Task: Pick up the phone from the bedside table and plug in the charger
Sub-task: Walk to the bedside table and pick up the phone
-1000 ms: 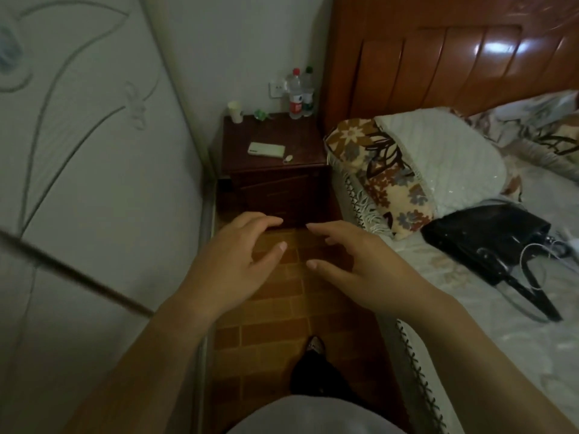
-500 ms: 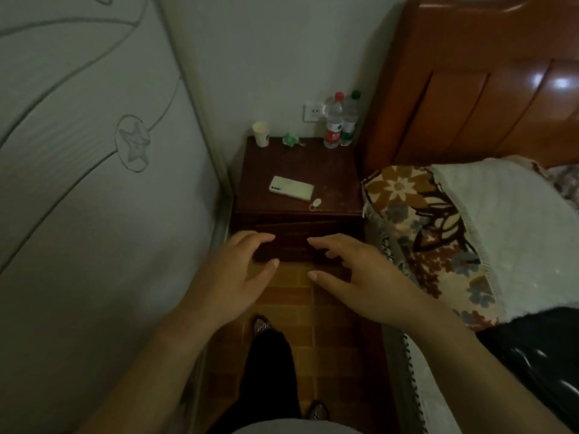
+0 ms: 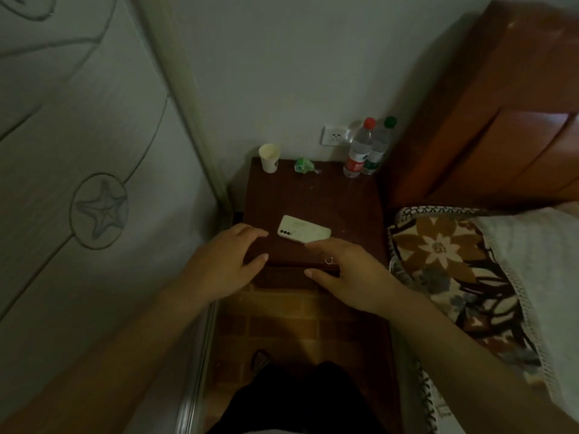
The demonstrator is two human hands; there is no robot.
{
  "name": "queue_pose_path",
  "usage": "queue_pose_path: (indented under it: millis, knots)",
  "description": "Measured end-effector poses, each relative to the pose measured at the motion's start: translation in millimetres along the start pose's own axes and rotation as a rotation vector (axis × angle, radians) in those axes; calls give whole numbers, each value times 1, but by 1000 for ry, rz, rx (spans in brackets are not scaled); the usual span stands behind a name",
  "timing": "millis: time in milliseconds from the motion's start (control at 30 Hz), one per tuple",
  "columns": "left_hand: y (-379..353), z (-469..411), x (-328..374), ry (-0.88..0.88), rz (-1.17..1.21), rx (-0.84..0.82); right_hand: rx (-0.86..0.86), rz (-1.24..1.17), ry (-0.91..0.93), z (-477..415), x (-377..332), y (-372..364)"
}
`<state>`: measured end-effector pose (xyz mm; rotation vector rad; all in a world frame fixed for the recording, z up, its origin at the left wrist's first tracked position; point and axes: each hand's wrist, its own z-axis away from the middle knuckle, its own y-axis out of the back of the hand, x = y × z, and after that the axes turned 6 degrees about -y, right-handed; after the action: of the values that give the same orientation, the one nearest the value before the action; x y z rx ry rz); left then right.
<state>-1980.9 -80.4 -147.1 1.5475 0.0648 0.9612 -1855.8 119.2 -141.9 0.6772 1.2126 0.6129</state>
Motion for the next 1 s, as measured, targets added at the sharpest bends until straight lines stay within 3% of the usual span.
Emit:
queue_pose_path:
  millis: [233, 567, 1000]
  knots:
    - [-37, -70, -56, 178, 186, 9, 38, 59, -16, -100, 62, -23]
    - [-122, -129, -122, 346, 212, -44, -168, 267, -50, -201, 157, -87]
    - [-194, -146, -151, 487, 338, 73, -260, 398, 58, -254, 230, -165]
